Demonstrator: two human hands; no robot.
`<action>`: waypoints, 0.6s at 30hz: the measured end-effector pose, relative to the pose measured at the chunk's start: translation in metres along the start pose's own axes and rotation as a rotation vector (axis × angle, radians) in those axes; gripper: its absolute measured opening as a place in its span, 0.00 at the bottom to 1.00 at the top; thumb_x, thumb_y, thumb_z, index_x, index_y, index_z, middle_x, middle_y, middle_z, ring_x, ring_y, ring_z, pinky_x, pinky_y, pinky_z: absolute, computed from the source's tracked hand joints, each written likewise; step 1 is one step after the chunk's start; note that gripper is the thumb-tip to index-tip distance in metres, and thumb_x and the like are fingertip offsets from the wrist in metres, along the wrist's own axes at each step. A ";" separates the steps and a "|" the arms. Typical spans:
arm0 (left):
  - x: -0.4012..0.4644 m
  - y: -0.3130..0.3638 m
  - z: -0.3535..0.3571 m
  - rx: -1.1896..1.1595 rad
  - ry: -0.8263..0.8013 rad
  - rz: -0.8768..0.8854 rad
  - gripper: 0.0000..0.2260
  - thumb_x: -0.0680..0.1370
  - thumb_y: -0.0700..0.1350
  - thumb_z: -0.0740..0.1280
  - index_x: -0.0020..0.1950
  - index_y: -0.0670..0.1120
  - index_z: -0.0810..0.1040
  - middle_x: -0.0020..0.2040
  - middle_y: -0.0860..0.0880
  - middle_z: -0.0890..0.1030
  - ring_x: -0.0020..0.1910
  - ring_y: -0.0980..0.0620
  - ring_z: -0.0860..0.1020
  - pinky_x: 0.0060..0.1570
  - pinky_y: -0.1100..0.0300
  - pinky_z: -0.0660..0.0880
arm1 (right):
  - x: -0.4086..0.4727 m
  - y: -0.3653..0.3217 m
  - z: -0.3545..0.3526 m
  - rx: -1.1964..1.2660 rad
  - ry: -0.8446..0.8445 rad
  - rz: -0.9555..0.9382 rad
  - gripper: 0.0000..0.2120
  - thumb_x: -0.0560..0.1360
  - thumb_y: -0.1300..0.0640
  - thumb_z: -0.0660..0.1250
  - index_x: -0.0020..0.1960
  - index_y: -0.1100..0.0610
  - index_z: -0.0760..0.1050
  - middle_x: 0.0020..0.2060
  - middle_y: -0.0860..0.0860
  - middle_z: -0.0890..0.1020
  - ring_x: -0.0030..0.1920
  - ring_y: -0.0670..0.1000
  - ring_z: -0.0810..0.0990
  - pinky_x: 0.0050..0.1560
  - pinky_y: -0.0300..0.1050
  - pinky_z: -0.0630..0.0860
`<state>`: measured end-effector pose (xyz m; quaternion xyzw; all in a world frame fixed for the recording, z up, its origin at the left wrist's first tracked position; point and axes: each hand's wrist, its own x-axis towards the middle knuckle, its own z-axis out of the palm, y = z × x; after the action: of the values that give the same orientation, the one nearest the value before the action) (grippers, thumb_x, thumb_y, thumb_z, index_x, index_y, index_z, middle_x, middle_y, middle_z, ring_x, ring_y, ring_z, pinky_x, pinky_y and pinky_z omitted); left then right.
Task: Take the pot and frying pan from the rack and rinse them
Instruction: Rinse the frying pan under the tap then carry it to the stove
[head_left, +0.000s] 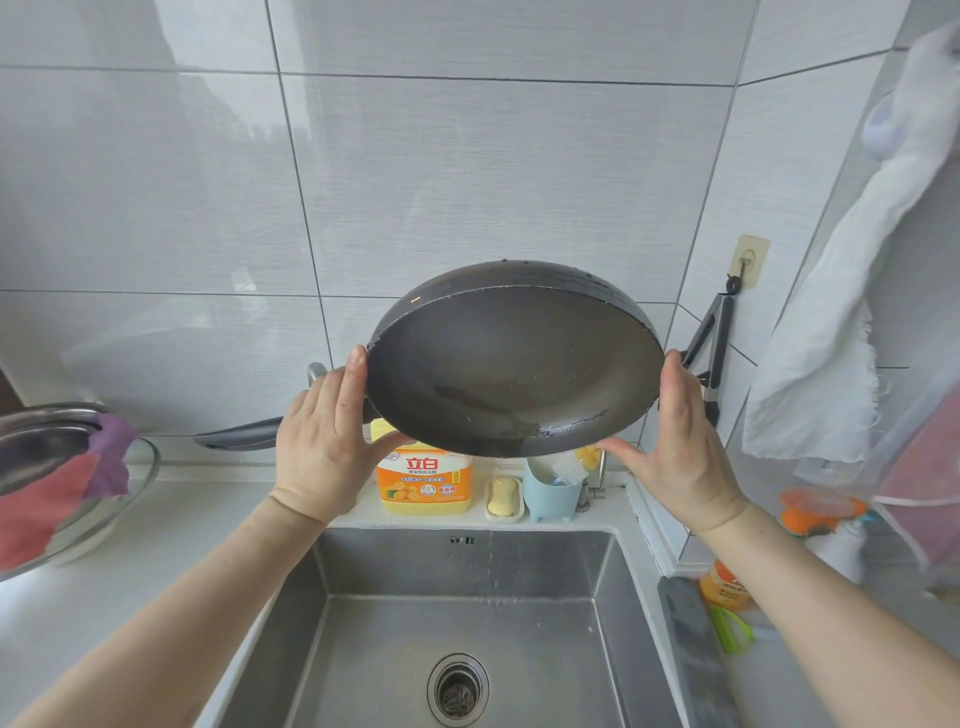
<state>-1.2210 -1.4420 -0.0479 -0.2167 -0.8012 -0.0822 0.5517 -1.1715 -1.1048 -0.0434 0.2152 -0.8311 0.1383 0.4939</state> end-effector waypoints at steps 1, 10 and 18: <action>-0.001 0.000 0.000 -0.001 0.001 0.006 0.44 0.69 0.63 0.70 0.72 0.37 0.57 0.44 0.39 0.79 0.39 0.41 0.80 0.37 0.50 0.78 | 0.000 0.000 0.000 0.001 -0.003 0.008 0.60 0.57 0.61 0.84 0.74 0.58 0.44 0.62 0.59 0.63 0.62 0.60 0.67 0.62 0.43 0.67; 0.000 -0.002 0.004 -0.124 -0.355 -0.101 0.52 0.66 0.77 0.58 0.79 0.45 0.47 0.46 0.45 0.78 0.38 0.43 0.79 0.30 0.52 0.75 | -0.004 0.001 0.000 0.156 -0.340 0.277 0.66 0.62 0.55 0.83 0.78 0.46 0.34 0.68 0.56 0.65 0.67 0.51 0.66 0.62 0.49 0.71; -0.008 0.001 0.020 -0.401 -1.236 -0.319 0.57 0.61 0.58 0.80 0.75 0.66 0.40 0.41 0.58 0.79 0.42 0.55 0.79 0.45 0.60 0.75 | -0.016 0.026 0.004 0.524 -1.039 0.674 0.66 0.57 0.59 0.84 0.77 0.36 0.41 0.59 0.45 0.79 0.56 0.50 0.82 0.62 0.48 0.76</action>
<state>-1.2351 -1.4353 -0.0629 -0.2012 -0.9614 -0.1708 -0.0784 -1.1808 -1.0802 -0.0593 0.0952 -0.9214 0.3608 -0.1091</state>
